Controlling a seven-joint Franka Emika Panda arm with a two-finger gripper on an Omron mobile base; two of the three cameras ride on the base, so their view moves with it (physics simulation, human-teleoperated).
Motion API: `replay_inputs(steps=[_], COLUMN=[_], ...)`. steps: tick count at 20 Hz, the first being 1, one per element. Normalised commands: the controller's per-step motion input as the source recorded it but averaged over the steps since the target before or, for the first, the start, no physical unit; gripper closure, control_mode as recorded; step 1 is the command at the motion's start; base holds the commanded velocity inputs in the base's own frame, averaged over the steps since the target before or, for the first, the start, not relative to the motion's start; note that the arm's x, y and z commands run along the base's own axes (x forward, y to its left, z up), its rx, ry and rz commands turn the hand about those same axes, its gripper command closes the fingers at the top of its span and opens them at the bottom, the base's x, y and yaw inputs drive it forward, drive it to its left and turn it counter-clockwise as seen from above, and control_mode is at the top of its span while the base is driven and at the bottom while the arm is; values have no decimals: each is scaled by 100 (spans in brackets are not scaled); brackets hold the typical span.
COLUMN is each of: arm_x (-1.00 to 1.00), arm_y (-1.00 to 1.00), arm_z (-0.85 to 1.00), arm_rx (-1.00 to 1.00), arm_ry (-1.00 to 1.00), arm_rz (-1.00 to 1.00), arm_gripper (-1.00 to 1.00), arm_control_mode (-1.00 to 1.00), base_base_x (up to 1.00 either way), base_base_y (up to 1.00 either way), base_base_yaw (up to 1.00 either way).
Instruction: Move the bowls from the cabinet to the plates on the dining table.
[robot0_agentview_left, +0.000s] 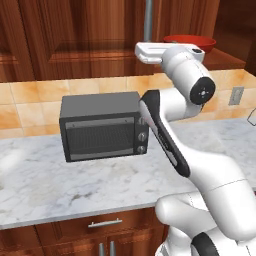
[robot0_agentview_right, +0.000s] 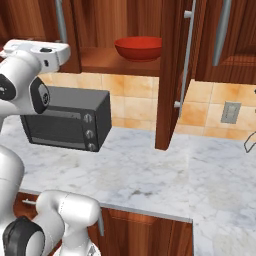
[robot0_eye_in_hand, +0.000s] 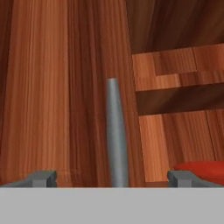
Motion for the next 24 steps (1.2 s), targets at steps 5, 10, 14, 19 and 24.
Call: replay_inputs(steps=[5,10,14,19,24], arm_x=[17,42,56,62,57], arm_y=[2,0,2,8,3], arm_z=[-2,0,-1,-6,-7], arm_rx=[-4,-1,-2,-1,0], arm_ry=[2,7,6,7,7], arm_rz=[0,-5,-8,-6,-5], arm_gripper=[-100,-100,-100,-100,-100], arm_control_mode=[-100,-100,-100,-100,-100], base_base_x=[0,0,0,0,0], base_base_y=[0,0,0,0,0], base_base_yaw=[0,0,0,0,0])
